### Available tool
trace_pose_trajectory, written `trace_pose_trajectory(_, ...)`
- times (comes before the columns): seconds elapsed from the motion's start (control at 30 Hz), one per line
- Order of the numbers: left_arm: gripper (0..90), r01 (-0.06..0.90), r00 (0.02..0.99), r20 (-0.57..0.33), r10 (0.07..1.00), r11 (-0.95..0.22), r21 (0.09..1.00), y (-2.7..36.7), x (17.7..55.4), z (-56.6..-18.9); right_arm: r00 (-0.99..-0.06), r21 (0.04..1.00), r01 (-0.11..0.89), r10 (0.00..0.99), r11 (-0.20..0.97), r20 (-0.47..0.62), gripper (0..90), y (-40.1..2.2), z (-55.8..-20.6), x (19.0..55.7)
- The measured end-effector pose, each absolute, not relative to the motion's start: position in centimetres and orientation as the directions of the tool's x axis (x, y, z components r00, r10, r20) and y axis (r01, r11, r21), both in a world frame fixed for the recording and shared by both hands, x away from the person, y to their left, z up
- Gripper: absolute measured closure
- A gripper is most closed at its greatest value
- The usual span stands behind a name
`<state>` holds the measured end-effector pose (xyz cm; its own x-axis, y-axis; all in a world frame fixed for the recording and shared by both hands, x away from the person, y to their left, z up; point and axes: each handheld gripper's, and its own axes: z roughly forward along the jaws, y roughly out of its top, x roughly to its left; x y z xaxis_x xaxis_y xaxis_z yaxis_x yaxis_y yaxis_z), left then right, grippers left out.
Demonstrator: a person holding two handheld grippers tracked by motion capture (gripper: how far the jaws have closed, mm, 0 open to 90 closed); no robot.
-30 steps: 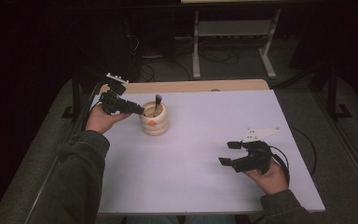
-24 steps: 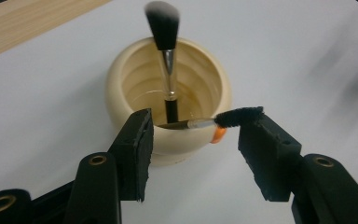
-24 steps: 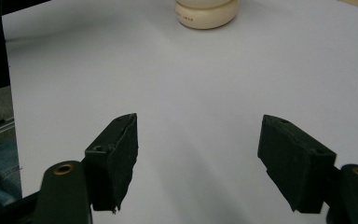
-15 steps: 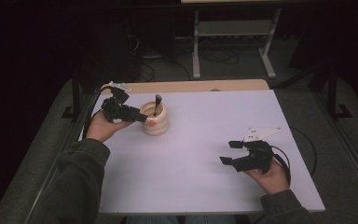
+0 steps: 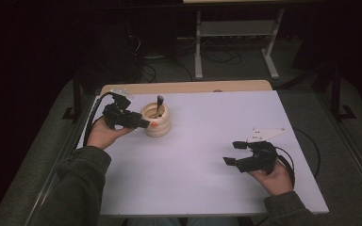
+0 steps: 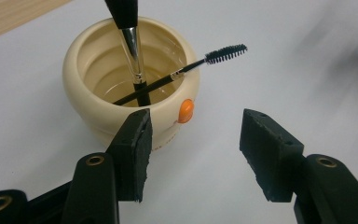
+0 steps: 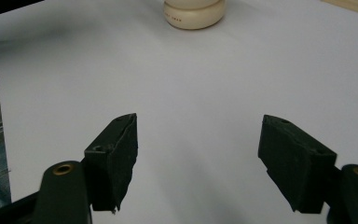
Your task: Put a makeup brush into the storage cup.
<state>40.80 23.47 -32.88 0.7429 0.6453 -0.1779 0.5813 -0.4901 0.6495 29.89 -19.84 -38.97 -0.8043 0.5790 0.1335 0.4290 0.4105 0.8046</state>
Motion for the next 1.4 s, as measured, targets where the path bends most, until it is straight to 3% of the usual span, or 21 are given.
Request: trace_pose_trajectory(1.4, 35.6, 0.565, 0.738, -0.183, 0.649, -0.447, 0.694, 23.5, 37.8, -34.7, -0.767, 0.804, 0.449, 0.63, 0.39, 0.123, 25.9, -21.0, -39.1, 30.2)
